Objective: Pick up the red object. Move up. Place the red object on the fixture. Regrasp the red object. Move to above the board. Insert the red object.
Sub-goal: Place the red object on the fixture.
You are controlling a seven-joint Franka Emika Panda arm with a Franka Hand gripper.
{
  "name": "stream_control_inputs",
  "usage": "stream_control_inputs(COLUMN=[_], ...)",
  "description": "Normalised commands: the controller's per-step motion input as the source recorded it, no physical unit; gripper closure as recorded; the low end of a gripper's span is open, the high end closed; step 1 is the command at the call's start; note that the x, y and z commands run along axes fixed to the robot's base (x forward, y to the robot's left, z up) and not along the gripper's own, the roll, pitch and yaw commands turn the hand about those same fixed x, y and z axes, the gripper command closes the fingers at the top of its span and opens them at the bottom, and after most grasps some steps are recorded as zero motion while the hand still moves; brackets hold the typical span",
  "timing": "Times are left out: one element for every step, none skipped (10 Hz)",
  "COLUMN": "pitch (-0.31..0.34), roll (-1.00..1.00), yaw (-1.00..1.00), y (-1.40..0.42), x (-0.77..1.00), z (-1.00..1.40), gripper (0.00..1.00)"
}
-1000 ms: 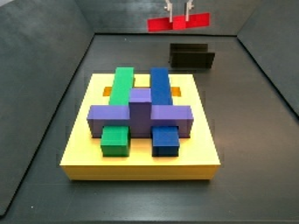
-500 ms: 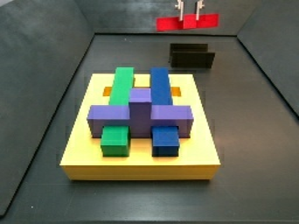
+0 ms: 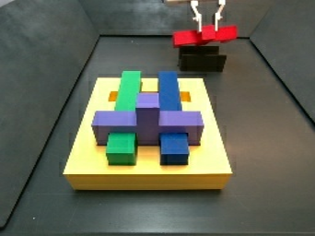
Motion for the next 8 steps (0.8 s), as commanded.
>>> stream_control_inputs(pitch=[0.0,0.0,0.086,0.103,0.109,0.0,0.0,0.006], roll=[-0.37,-0.15,0.0,0.0,0.02,0.0,0.0,0.0], yaw=[-0.04,-0.07,-0.12,-0.16,-0.15,-0.14,-0.13,-0.16], y=[0.09,0.07,0.07,0.05,0.01,0.0,0.0,0.0], x=[0.31,0.18,0.16,0.1,0.08,0.04,0.0,0.0], z=[-0.14,-0.08,-0.08,-0.16,-0.18,-0.2,-0.23,-0.18], gripper=[1.0,1.0,1.0,1.0,1.0,1.0,1.0,1.0])
